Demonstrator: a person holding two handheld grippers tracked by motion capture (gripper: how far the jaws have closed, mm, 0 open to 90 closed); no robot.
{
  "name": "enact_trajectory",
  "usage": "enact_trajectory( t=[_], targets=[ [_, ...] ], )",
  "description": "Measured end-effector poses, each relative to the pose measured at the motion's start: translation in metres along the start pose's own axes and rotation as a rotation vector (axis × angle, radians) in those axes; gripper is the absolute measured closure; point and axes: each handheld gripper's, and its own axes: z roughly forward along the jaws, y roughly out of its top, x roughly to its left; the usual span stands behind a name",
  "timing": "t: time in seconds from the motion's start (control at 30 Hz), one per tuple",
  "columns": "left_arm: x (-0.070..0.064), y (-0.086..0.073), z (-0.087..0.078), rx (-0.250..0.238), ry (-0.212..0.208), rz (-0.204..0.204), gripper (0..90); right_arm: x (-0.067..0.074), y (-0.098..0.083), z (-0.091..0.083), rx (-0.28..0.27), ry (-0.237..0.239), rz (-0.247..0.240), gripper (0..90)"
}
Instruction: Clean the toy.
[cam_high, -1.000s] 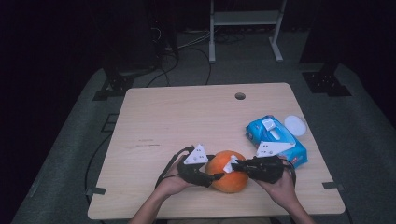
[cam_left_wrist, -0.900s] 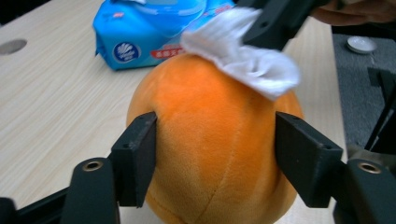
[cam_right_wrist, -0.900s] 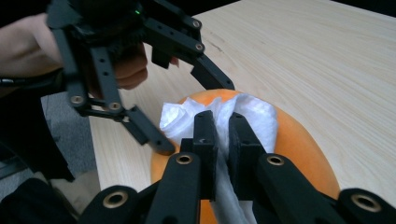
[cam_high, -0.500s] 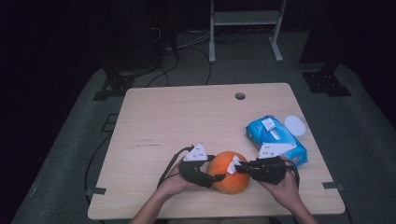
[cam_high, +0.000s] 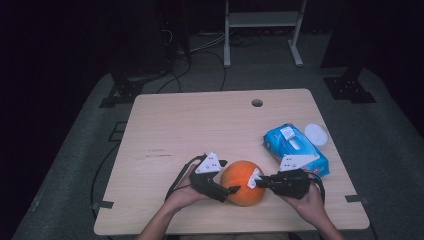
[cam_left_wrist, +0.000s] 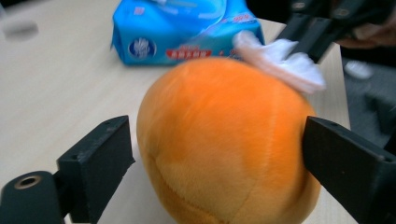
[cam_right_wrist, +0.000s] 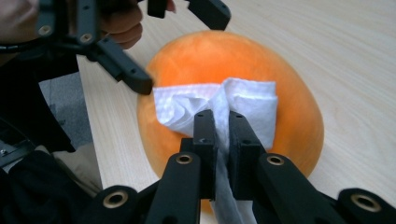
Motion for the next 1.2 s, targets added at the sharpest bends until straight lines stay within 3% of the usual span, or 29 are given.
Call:
enact_trajectory(
  t=[0.03,0.07,0.1,0.13,0.2,0.23,0.3,0.33,0.4,0.47,0.5,0.53,0.57,0.6,0.63,0.7,0.73,0.77,0.83,0.97,1.0,1.03,1.1,1.17,1.2],
  targets=[
    [0.003,-0.003,0.002,0.012,-0.026,-0.033,9.2,0.0,0.0,0.001,0.005,0.003,0.001,82.5],
    [0.002,-0.006,0.003,0.012,-0.049,-0.023,21.1,0.001,0.002,0.002,0.009,0.004,-0.008,82.5],
    [0.002,-0.006,0.003,0.012,-0.049,-0.023,25.0,0.001,0.002,0.002,0.009,0.004,-0.008,82.5],
    [-0.002,-0.004,0.002,0.005,-0.033,0.022,25.0,0.002,0.003,0.002,0.007,-0.004,-0.009,82.5],
    [-0.006,0.001,-0.001,-0.012,-0.014,0.086,33.5,0.006,0.01,-0.006,-0.061,-0.023,-0.021,82.5],
    [-0.013,0.007,-0.004,-0.018,0.01,0.158,34.0,0.007,0.012,-0.008,-0.078,-0.032,-0.028,82.5],
    [-0.022,0.013,-0.006,-0.009,0.045,0.244,34.6,0.009,0.017,-0.012,-0.114,-0.043,-0.029,82.5],
    [-0.022,0.013,-0.006,-0.009,0.045,0.244,34.6,0.009,0.018,-0.012,-0.122,-0.049,-0.038,82.5],
    [-0.028,0.016,-0.007,0.011,0.058,0.302,34.1,0.01,0.019,-0.012,-0.117,-0.049,-0.042,82.5],
    [-0.027,0.014,-0.005,0.001,0.041,0.288,27.0,0.011,0.017,-0.009,-0.085,-0.051,-0.056,82.5],
    [-0.023,0.012,-0.004,-0.016,0.03,0.241,17.9,0.009,0.013,-0.007,-0.043,-0.045,-0.042,82.5],
    [-0.018,0.011,-0.003,-0.018,0.023,0.192,17.9,0.009,0.013,-0.007,-0.043,-0.045,-0.042,82.5],
    [-0.01,0.008,-0.001,0.008,0.036,0.112,9.4,0.006,0.007,-0.002,-0.015,-0.037,-0.024,82.5],
    [-0.01,0.008,-0.001,0.008,0.036,0.112,9.6,0.006,0.007,-0.002,-0.015,-0.037,-0.024,82.5],
    [-0.006,0.005,0.001,0.014,0.026,0.069,9.6,0.005,0.006,0.0,0.0,-0.036,-0.021,82.5],
    [-0.006,0.001,0.002,0.006,0.008,0.071,19.7,0.007,0.006,0.004,0.002,-0.039,-0.024,82.5],
    [-0.01,0.002,0.001,0.015,0.004,0.134,21.0,0.014,0.012,0.006,-0.014,-0.04,-0.056,82.5],
    [-0.01,0.002,0.001,0.015,0.004,0.134,22.1,0.016,0.014,0.006,-0.022,-0.035,-0.067,82.5],
    [-0.011,0.002,0.0,0.049,0.001,0.175,25.0,0.021,0.018,0.009,-0.021,-0.037,-0.086,82.6],
    [-0.003,-0.003,-0.005,0.102,-0.011,0.155,25.8,0.015,0.016,0.009,-0.008,-0.064,-0.07,82.6],
    [0.001,-0.006,-0.007,0.119,-0.023,0.146,25.8,0.011,0.014,0.008,0.004,-0.091,-0.065,82.6],
    [0.002,-0.007,-0.009,0.122,-0.028,0.141,24.4,0.0,0.007,0.006,0.017,-0.124,-0.016,82.6],
    [0.002,-0.002,-0.009,0.094,-0.019,0.134,18.4,-0.005,0.005,0.006,0.011,-0.112,0.011,82.6],
    [-0.002,0.005,-0.009,0.011,-0.002,0.156,12.5,-0.001,0.007,0.008,0.012,-0.107,-0.004,82.8],
    [-0.002,0.005,-0.009,0.011,-0.002,0.156,12.9,-0.001,0.007,0.008,0.012,-0.107,-0.004,82.8]
  ],
)
